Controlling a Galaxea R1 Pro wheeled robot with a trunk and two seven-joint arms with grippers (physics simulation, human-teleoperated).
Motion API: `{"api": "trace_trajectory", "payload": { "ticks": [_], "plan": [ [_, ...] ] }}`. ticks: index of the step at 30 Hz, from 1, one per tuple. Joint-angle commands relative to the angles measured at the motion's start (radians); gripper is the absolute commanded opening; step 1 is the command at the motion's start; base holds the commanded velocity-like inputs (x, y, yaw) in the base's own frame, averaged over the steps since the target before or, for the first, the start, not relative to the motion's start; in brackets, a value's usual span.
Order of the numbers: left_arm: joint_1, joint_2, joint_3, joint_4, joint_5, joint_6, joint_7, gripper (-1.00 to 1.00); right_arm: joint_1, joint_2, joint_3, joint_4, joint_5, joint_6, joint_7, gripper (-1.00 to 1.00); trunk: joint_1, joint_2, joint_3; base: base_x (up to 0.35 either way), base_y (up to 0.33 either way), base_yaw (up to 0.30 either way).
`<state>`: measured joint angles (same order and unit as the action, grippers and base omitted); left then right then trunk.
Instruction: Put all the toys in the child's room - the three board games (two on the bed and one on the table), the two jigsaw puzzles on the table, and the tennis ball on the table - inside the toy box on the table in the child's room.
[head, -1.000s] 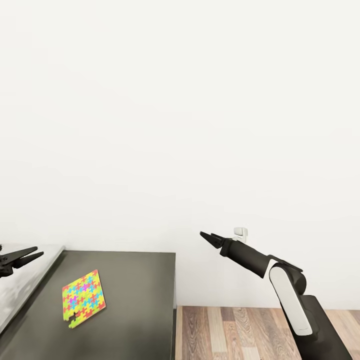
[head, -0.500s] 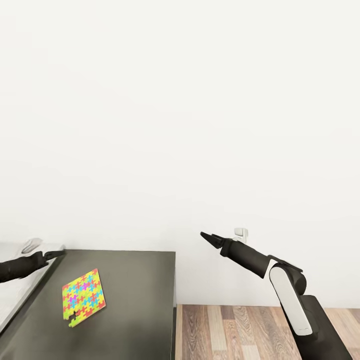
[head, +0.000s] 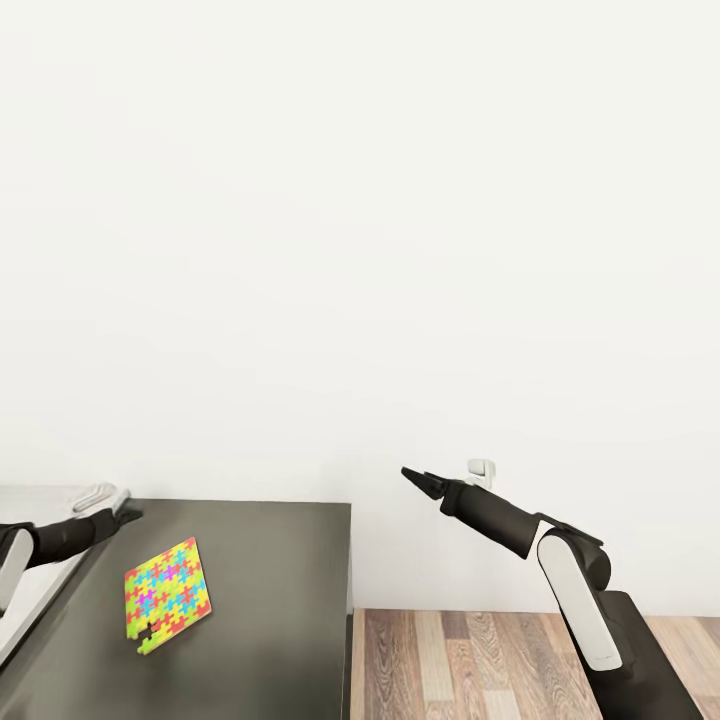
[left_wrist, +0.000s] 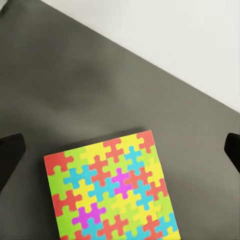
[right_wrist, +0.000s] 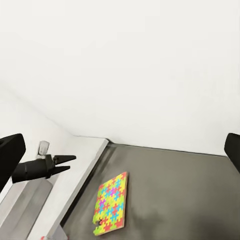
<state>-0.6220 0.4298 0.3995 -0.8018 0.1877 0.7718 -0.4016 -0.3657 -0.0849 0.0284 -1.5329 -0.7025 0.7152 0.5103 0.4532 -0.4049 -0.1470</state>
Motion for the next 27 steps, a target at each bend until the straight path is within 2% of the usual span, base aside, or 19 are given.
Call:
{"api": "trace_trajectory", "payload": {
  "ticks": [1,3,9,18,22,24,27],
  "plan": [
    [-0.001,-0.004,0.002,0.000,0.003,0.005,0.012,1.00,-0.001,-0.001,0.000,0.000,-0.004,0.005,0.000,1.00,0.001,-0.002,-0.002,0.000,0.000,0.000],
    [-0.002,-0.016,0.002,0.000,0.003,0.002,0.040,1.00,-0.001,-0.001,0.000,0.000,-0.004,0.006,0.001,1.00,0.001,-0.002,-0.002,0.000,0.000,0.000],
    [-0.002,-0.038,0.002,0.000,0.003,-0.001,0.065,1.00,-0.001,-0.001,0.001,0.000,-0.004,0.009,-0.001,1.00,0.001,-0.002,-0.004,0.000,0.000,0.000],
    [-0.003,-0.045,0.002,0.000,0.001,-0.002,0.071,1.00,-0.001,-0.001,0.001,0.000,-0.002,0.011,-0.003,1.00,0.001,-0.002,-0.017,0.000,0.000,0.000],
    [-0.024,-0.048,0.002,0.002,-0.001,-0.001,0.082,1.00,-0.001,-0.001,0.001,-0.001,-0.003,0.009,-0.001,1.00,0.001,-0.002,-0.023,0.000,0.000,0.000],
    [-0.047,-0.054,0.001,0.006,-0.002,0.000,0.107,1.00,-0.001,-0.001,0.001,0.000,-0.003,0.009,-0.002,1.00,0.001,-0.002,-0.026,0.000,0.000,0.000],
    [-0.089,-0.059,-0.012,0.024,-0.002,0.003,0.181,1.00,-0.001,-0.001,0.001,0.000,-0.003,0.009,-0.002,1.00,0.001,-0.002,-0.030,0.000,0.000,0.000]
  ]
}}
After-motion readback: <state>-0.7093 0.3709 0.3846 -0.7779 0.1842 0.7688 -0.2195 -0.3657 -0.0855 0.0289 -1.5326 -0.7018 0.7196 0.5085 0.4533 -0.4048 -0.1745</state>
